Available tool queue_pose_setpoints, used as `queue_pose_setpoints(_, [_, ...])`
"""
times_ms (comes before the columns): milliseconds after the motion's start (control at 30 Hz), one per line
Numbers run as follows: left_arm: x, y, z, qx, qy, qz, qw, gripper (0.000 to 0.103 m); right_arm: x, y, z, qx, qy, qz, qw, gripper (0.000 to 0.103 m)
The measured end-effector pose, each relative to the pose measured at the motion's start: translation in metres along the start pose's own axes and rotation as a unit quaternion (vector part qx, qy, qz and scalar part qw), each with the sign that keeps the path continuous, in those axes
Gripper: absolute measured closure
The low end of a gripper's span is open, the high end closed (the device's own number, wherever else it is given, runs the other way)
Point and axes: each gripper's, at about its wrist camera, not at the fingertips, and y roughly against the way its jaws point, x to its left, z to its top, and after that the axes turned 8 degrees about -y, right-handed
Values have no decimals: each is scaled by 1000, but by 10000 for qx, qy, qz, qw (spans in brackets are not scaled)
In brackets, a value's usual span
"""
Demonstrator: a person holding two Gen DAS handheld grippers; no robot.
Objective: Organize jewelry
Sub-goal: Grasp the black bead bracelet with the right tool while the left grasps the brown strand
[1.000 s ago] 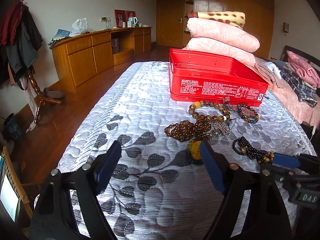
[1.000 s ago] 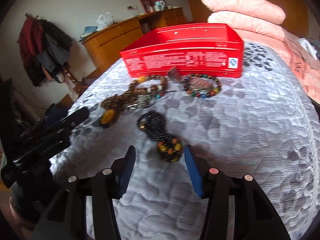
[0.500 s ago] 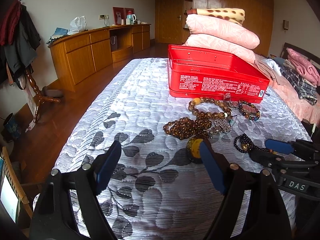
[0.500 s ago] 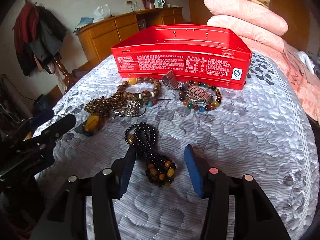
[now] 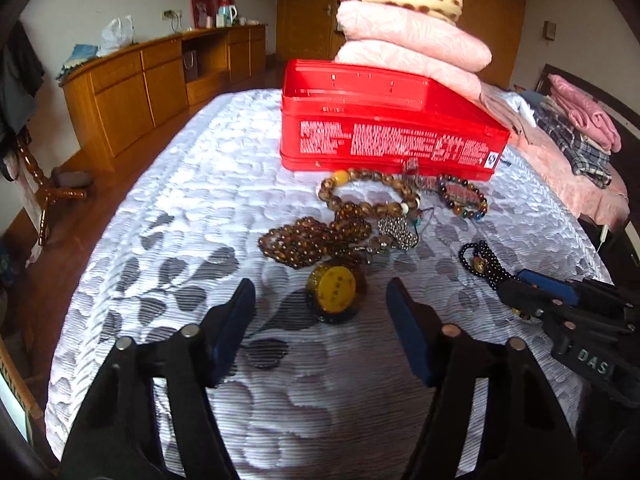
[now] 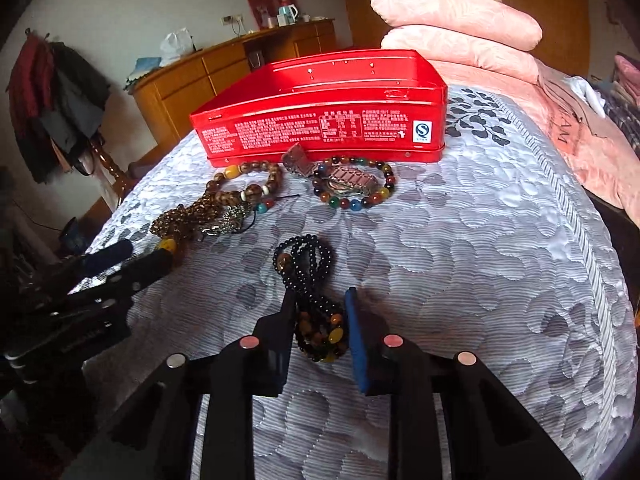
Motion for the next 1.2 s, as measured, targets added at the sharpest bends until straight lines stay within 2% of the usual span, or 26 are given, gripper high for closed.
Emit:
queue_pose_setpoints(133, [0,-9,2,200,33,-37,9998,42,0,-1,0,-3,-3,29,10000,78])
queue_pose_setpoints(400, [-5,-19,10,347,-84,-93,9993,43,-1,-1,0,-15,-25,62,10000,78])
queue_pose_setpoints(467, [-3,-20,11,332,-25,-35,9994,51,-1,-1,0,-11,-30,63,10000,78])
queue_pose_setpoints(567, [1,-18,10,275,92,23,9996,69,-1,-1,0,-14,-18,54,10000,78])
queue_pose_setpoints(933, [11,8,-13,247,211,-346,9989,69,2,-2,0,-22,22,-20,10000,78])
queue_pose_setpoints(1200, [9,9,-14,246,112,-349,9990,67,2,-3,0,-2,24,-22,10000,78])
